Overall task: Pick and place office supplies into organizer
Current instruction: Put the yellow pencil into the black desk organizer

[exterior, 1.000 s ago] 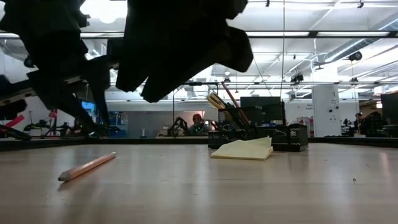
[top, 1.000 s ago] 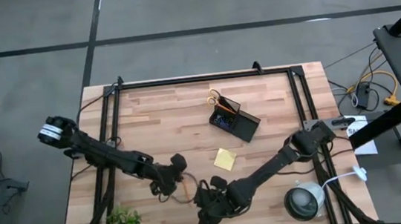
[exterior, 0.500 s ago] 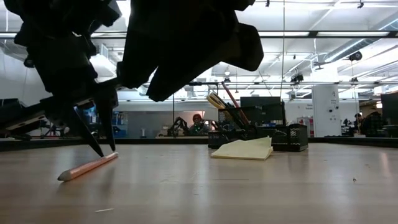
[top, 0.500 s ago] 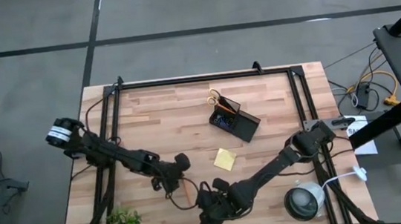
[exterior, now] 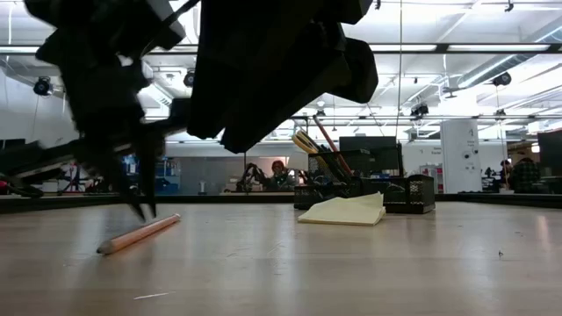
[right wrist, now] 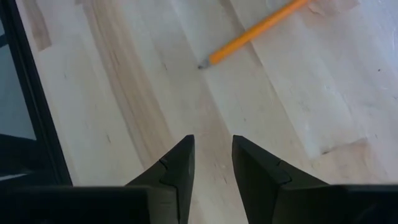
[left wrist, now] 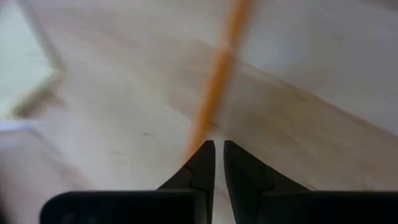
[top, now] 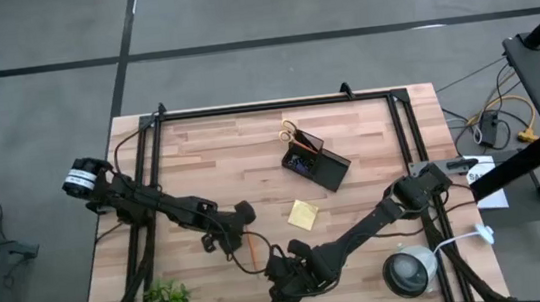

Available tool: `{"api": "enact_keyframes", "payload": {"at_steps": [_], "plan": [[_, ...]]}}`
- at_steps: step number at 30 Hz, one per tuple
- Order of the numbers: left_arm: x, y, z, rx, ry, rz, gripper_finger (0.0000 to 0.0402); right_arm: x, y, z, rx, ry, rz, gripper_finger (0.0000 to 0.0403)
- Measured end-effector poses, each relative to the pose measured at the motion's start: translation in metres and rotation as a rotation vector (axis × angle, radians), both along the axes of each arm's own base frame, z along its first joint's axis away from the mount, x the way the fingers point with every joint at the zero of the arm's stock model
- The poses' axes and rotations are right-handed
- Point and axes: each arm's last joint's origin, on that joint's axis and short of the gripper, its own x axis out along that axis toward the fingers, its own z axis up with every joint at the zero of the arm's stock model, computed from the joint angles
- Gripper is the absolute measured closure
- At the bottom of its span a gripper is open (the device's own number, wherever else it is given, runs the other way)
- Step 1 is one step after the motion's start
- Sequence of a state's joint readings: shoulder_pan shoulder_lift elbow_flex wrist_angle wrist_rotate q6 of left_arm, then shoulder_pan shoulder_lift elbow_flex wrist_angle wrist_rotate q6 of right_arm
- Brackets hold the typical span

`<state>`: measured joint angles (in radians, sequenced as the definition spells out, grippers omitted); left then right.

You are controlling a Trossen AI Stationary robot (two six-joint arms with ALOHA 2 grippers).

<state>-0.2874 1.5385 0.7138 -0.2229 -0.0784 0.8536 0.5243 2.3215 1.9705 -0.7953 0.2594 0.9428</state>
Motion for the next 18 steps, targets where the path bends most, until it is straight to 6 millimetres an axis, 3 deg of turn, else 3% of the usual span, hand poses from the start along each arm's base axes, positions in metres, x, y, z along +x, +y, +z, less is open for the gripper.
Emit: {"api": "enact_keyframes", "payload": {"at_steps": [4, 13, 18], "plan": [[0.017, -0.002, 0.019, -0.011, -0.087, -0.036, 0.039, -0.001, -0.001, -0.001, 0.005, 0.017, -0.018, 0.0302], [0.034, 0.008, 0.007, 0.07, 0.126, -0.124, 0.0391, -0.004, -0.001, -0.002, 0.073, 0.065, -0.072, 0.0307], [0.042, 0.008, 0.008, 0.05, 0.118, -0.131, 0.0391, -0.006, 0.001, -0.003, 0.069, 0.07, -0.068, 0.0307]]}}
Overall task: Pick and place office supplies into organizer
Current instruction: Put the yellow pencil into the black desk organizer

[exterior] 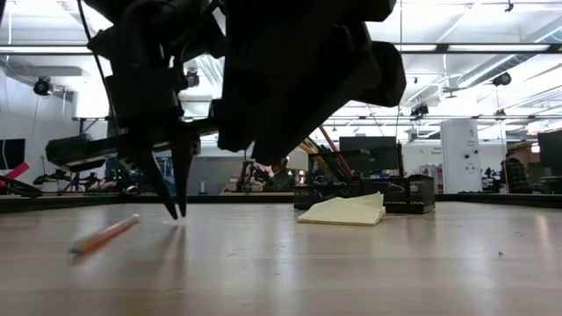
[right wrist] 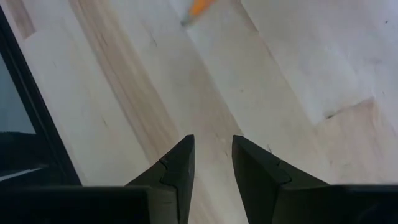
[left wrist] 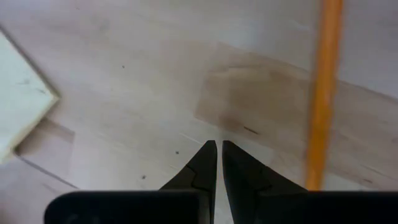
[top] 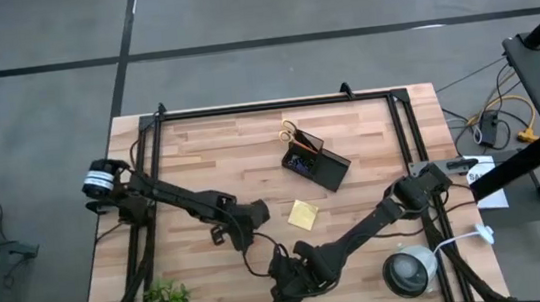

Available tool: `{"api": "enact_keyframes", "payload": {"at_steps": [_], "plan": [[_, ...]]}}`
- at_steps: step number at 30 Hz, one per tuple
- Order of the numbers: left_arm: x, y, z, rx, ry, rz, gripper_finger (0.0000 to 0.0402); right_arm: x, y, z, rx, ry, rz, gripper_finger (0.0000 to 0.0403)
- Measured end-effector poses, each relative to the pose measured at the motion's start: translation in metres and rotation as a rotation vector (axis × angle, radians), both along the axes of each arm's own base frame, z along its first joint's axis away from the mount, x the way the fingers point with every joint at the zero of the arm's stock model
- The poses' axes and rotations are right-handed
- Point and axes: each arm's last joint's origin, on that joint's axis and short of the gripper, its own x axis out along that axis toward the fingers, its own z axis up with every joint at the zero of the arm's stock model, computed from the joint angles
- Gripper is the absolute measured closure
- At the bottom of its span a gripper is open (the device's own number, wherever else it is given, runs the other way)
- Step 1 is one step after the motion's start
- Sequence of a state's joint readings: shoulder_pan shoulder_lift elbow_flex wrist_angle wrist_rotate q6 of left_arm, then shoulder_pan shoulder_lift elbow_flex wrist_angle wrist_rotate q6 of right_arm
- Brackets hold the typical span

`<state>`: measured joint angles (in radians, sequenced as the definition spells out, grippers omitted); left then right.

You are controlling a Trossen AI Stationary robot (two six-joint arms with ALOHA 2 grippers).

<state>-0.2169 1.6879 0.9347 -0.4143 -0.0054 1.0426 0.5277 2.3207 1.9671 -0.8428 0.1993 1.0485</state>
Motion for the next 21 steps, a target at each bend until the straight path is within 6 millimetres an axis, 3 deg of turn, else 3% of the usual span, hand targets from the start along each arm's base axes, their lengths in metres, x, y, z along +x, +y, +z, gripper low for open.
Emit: {"api": "enact_keyframes", "payload": {"at_steps": [10, 14, 21], "plan": [[-0.012, 0.012, 0.005, -0.016, 0.154, 0.168, 0.0391, -0.002, -0.001, -0.007, -0.017, 0.011, 0.018, 0.0309], [-0.033, 0.015, 0.015, -0.043, 0.264, 0.244, 0.0391, -0.001, 0.0, -0.009, -0.02, -0.008, 0.051, 0.031], [-0.075, 0.001, 0.023, -0.095, 0.318, 0.166, 0.0391, 0.001, -0.006, -0.017, -0.026, -0.005, 0.046, 0.031]]}}
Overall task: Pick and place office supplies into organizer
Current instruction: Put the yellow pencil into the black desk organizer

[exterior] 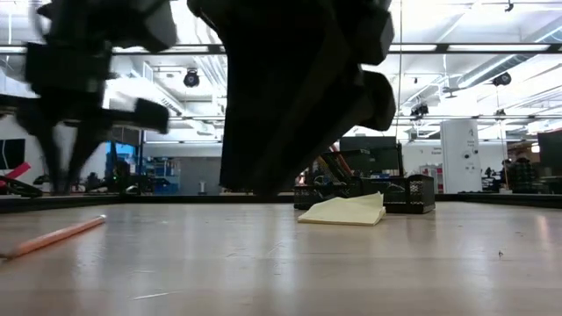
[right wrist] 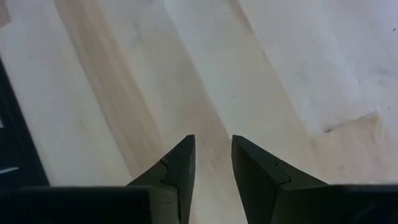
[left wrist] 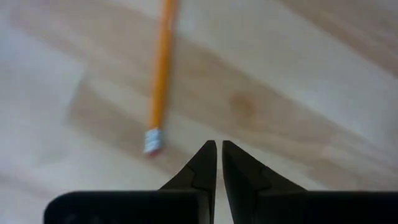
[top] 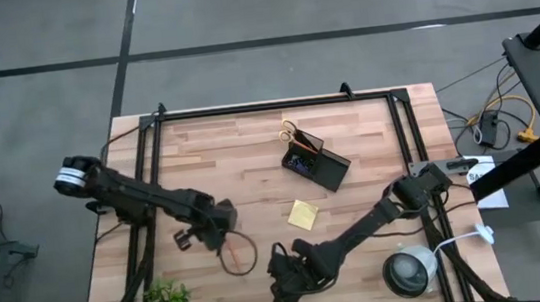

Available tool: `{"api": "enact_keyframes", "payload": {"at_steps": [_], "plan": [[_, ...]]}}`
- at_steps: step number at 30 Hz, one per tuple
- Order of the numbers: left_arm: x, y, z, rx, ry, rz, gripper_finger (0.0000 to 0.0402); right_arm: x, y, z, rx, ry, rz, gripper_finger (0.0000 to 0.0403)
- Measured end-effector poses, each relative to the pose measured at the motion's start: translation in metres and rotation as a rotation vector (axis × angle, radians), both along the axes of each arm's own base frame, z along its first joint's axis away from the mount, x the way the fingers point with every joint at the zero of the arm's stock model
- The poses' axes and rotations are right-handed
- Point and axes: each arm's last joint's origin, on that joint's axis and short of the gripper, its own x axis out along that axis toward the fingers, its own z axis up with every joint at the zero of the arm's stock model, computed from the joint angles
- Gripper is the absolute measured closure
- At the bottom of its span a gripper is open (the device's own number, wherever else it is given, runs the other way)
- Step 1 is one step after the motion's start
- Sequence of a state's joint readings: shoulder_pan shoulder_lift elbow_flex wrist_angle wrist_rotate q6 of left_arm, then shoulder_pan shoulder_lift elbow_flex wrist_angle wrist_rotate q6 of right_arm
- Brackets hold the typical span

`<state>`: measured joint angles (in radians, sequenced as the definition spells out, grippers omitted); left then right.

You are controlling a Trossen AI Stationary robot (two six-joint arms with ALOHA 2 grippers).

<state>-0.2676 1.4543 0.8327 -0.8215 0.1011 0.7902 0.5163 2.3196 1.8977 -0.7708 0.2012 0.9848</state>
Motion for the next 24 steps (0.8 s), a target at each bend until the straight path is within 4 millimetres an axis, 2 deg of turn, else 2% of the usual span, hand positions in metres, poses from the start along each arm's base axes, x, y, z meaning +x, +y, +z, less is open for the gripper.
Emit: {"api": "enact_keyframes", "payload": {"at_steps": [4, 8, 13, 16, 24], "plan": [[-0.012, -0.012, -0.014, -0.035, -0.012, -0.032, 0.0391, 0.0, 0.0, 0.0, -0.007, -0.001, 0.016, 0.031], [-0.006, -0.018, -0.024, -0.061, -0.072, 0.008, 0.0391, 0.003, 0.002, 0.003, 0.011, -0.033, 0.033, 0.031], [0.005, -0.022, -0.024, -0.088, -0.118, 0.047, 0.0391, 0.02, 0.0, 0.004, 0.152, -0.115, 0.072, 0.031], [0.01, -0.024, -0.024, -0.13, -0.115, 0.062, 0.0391, 0.027, -0.007, -0.001, 0.169, -0.124, 0.056, 0.031], [0.021, -0.037, -0.02, -0.303, -0.184, 0.127, 0.0391, 0.027, -0.015, -0.004, 0.152, -0.083, 0.024, 0.031]]}}
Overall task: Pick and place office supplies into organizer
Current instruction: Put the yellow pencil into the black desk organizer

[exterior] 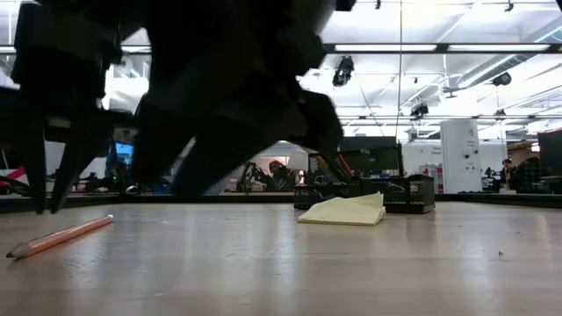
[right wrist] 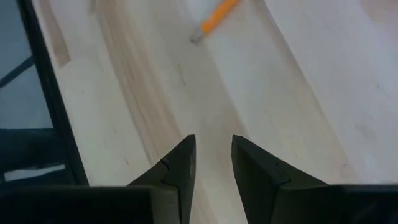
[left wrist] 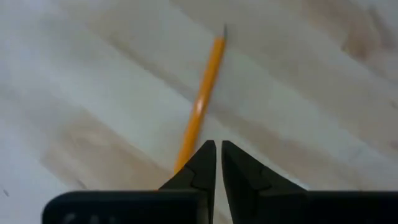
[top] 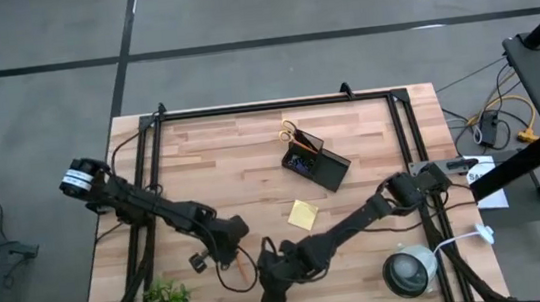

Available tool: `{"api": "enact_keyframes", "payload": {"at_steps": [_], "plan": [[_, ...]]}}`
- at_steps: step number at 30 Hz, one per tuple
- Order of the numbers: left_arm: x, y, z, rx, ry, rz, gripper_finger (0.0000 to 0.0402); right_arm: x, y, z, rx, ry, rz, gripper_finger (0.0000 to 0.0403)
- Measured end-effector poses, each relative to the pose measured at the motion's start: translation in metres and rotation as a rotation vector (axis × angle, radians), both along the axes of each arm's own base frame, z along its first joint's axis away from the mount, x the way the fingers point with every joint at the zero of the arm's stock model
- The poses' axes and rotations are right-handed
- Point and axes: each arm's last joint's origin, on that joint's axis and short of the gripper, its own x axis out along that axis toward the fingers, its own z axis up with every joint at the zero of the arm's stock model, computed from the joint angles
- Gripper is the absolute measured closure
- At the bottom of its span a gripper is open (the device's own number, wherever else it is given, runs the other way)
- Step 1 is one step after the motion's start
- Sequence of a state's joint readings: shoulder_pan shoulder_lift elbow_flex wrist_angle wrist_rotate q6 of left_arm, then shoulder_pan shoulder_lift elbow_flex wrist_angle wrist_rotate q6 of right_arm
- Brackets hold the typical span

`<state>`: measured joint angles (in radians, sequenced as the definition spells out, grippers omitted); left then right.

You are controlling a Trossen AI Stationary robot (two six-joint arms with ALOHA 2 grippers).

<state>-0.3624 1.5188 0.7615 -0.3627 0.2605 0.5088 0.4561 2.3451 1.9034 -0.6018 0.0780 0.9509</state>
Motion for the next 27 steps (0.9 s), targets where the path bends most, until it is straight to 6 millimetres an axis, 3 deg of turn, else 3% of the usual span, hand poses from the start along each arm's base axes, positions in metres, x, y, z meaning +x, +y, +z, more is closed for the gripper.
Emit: {"api": "enact_keyframes", "payload": {"at_steps": [4, 10, 15, 27], "plan": [[0.006, -0.006, 0.002, -0.031, -0.07, -0.01, 0.0391, -0.008, 0.008, 0.001, -0.016, 0.021, -0.048, 0.031], [0.006, -0.01, -0.014, -0.042, 0.007, -0.035, 0.0391, -0.025, 0.026, 0.007, -0.047, 0.039, -0.152, 0.031], [0.007, -0.015, -0.016, -0.057, -0.017, -0.075, 0.0391, -0.034, 0.034, 0.005, -0.044, 0.075, -0.193, 0.0309], [0.037, -0.02, -0.03, -0.056, -0.193, -0.04, 0.0391, -0.034, 0.031, 0.005, -0.089, 0.05, -0.232, 0.0309]]}}
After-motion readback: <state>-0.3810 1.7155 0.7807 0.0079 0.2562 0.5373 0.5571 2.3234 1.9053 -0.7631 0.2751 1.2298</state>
